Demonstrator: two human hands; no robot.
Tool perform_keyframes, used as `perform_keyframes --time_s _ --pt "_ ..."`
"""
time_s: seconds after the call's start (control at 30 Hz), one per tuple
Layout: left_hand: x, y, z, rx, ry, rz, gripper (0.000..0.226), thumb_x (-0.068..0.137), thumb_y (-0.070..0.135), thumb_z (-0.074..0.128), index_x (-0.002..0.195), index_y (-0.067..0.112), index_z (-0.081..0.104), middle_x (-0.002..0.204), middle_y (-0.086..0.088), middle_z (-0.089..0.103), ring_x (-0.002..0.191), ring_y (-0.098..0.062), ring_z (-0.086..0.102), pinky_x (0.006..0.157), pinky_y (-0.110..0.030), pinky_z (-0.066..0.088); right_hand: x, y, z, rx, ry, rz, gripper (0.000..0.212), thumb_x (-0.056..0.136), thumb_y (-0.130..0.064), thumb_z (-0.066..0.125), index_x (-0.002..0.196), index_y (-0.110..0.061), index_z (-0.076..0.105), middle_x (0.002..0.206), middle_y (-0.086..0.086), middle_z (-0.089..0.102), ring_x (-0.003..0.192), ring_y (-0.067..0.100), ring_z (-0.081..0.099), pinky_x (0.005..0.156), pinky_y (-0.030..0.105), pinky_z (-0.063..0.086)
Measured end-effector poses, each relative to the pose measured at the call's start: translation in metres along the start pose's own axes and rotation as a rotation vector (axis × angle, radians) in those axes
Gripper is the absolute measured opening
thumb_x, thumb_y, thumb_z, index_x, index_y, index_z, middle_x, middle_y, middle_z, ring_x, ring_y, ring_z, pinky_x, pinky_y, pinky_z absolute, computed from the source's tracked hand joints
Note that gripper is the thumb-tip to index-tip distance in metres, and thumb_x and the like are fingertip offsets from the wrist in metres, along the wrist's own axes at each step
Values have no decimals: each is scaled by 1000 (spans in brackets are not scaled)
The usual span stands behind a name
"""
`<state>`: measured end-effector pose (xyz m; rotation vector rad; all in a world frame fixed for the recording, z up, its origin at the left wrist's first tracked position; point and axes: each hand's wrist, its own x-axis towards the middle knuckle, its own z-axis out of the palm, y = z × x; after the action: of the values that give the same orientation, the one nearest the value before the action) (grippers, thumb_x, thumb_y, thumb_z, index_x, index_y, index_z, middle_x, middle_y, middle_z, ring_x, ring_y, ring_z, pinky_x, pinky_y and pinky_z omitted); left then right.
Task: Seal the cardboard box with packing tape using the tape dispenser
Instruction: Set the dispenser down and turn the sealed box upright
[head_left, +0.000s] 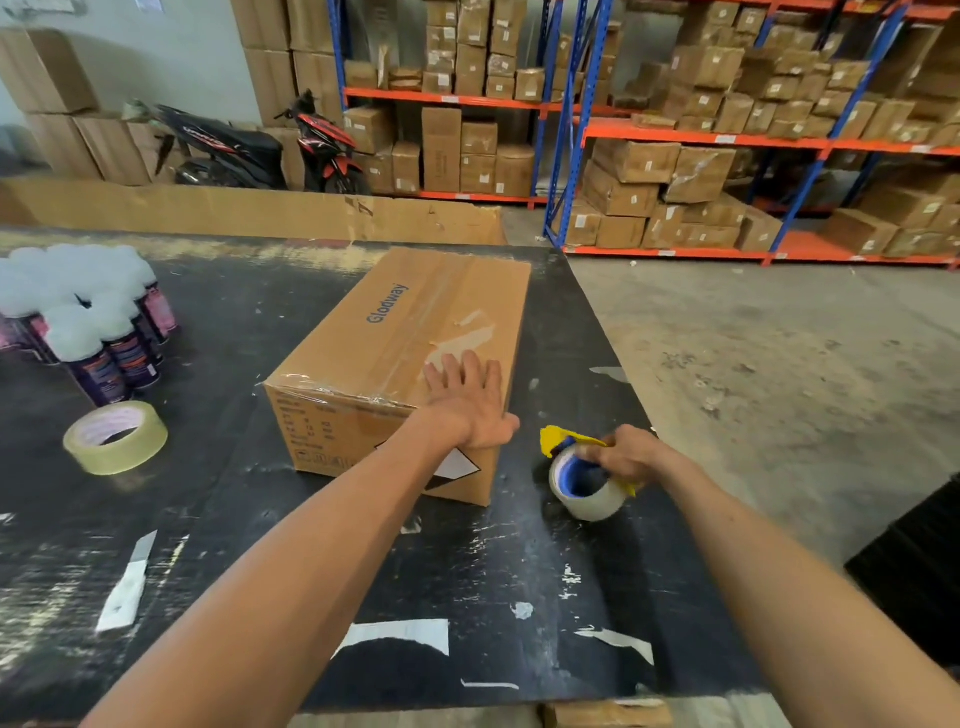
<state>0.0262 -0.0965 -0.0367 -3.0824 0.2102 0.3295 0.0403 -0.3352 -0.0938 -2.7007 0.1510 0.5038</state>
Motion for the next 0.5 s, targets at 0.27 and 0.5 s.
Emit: perform_keyframes --time_s 0.27,0.5 --pt "2 0 0 -9 -3 2 87 96 59 33 158 14 -8 164 -21 -16 148 -49 -14 117 -66 -4 5 20 28 84 83 149 58 100 -50 47 119 3 63 120 22 66 110 37 61 74 30 38" --pt "1 -1 0 -2 -17 9 87 96 59 31 158 14 -11 163 -22 -17 147 -50 -15 117 -67 -4 6 13 24 -18 117 196 67 92 -58 54 128 -2 56 133 25 55 119 38 55 86 39 48"
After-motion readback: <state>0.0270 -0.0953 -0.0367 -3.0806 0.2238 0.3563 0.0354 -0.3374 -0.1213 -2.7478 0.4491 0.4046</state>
